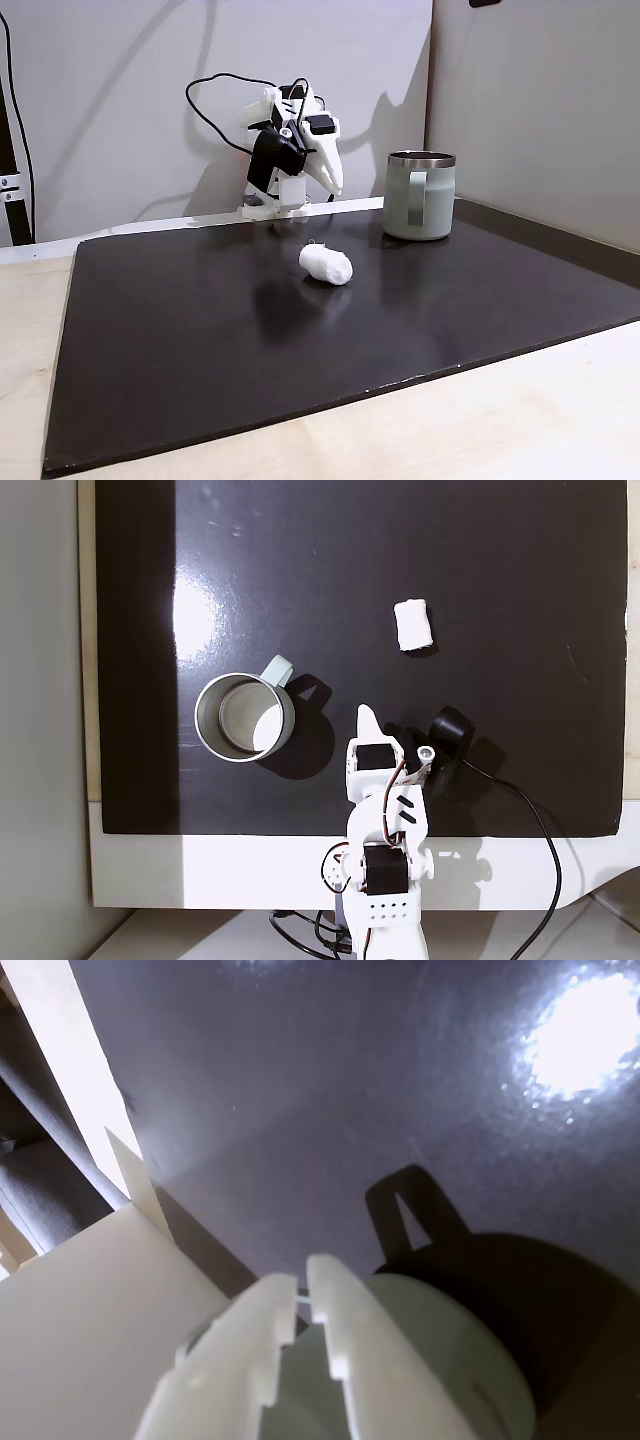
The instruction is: Grasp a gauze and put it in the cup.
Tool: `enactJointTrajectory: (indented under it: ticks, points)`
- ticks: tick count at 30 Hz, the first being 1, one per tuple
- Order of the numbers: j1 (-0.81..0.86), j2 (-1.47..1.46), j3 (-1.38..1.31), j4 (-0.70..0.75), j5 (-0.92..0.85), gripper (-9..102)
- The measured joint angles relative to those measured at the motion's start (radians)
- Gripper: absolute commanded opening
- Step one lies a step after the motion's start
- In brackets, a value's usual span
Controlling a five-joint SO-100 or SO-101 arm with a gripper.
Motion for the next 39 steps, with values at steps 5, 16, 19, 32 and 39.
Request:
enactJointTrajectory:
  ticks: [5, 16, 19, 32, 39]
  points:
    - [-0.003, 0.0, 0.0, 0.0, 0.0, 0]
    - [0.0, 0.0, -0.032, -0.006, 0.04, 0]
    - [0.015, -0.009, -0.107, 0.002, 0.072, 0]
    - [0.103, -0.485, -0.607, -0.002, 0.253, 0]
    - [0.202, -0.819, -0.927, 0.064, 0.394, 0]
